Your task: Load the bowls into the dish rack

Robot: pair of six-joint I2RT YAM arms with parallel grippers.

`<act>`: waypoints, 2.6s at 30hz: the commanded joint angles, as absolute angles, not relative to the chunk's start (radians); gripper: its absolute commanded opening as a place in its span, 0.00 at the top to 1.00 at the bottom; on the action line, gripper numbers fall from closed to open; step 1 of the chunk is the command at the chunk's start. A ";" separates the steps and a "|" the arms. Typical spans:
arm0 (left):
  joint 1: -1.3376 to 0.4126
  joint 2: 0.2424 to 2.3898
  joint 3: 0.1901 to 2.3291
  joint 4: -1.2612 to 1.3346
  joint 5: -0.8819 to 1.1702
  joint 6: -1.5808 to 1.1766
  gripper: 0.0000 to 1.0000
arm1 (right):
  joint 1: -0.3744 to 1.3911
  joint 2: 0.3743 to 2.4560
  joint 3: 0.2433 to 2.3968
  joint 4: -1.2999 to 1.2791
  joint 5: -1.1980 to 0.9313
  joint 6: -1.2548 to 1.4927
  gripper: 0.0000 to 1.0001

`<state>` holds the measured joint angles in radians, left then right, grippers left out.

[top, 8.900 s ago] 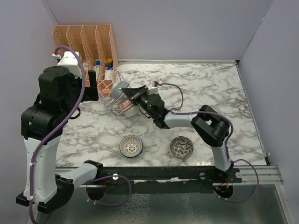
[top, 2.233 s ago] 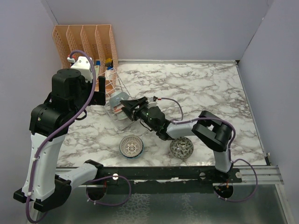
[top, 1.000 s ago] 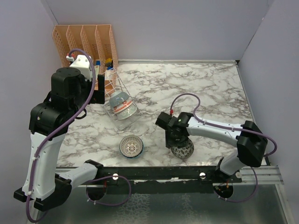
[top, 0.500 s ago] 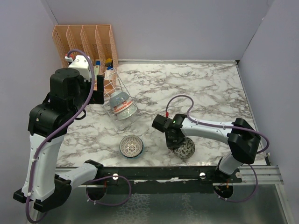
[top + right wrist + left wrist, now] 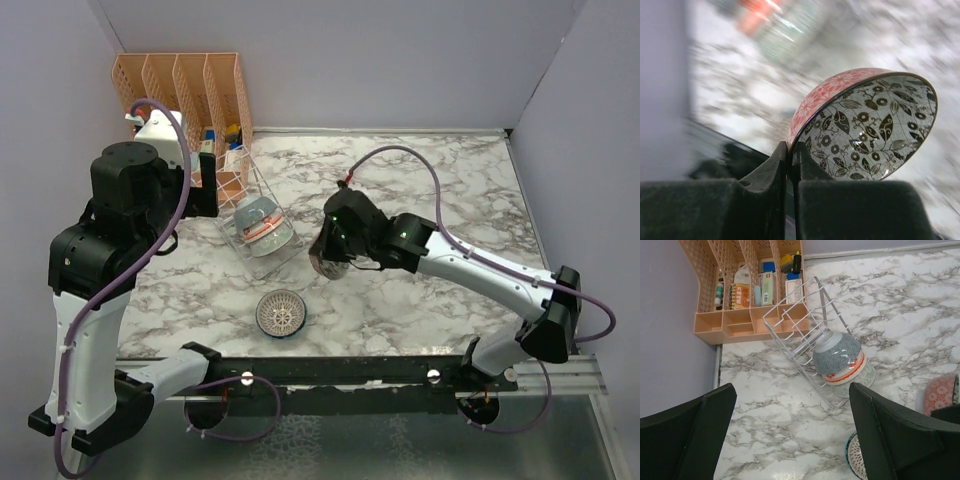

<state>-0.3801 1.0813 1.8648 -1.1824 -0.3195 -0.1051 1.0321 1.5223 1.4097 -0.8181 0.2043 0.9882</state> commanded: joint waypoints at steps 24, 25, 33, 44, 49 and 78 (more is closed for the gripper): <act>-0.389 1.046 1.929 -1.184 -0.344 -0.097 0.01 | 1.005 2.077 1.463 1.215 0.393 1.129 0.99; -0.390 1.044 1.925 -1.184 -0.344 -0.096 0.01 | 1.004 2.090 1.467 1.218 0.393 1.145 0.99; -0.391 1.035 1.902 -1.184 -0.346 -0.097 0.01 | 1.012 2.159 1.491 1.178 0.365 1.262 0.99; -0.391 1.029 1.877 -1.180 -0.355 -0.093 0.01 | 1.019 2.201 1.485 1.120 0.352 1.343 0.99; -0.393 1.029 1.866 -1.180 -0.356 -0.091 0.01 | 1.018 2.204 1.470 1.097 0.347 1.367 0.99; -0.397 1.027 1.851 -1.178 -0.370 -0.084 0.01 | 1.018 2.213 1.429 0.994 0.238 1.488 0.79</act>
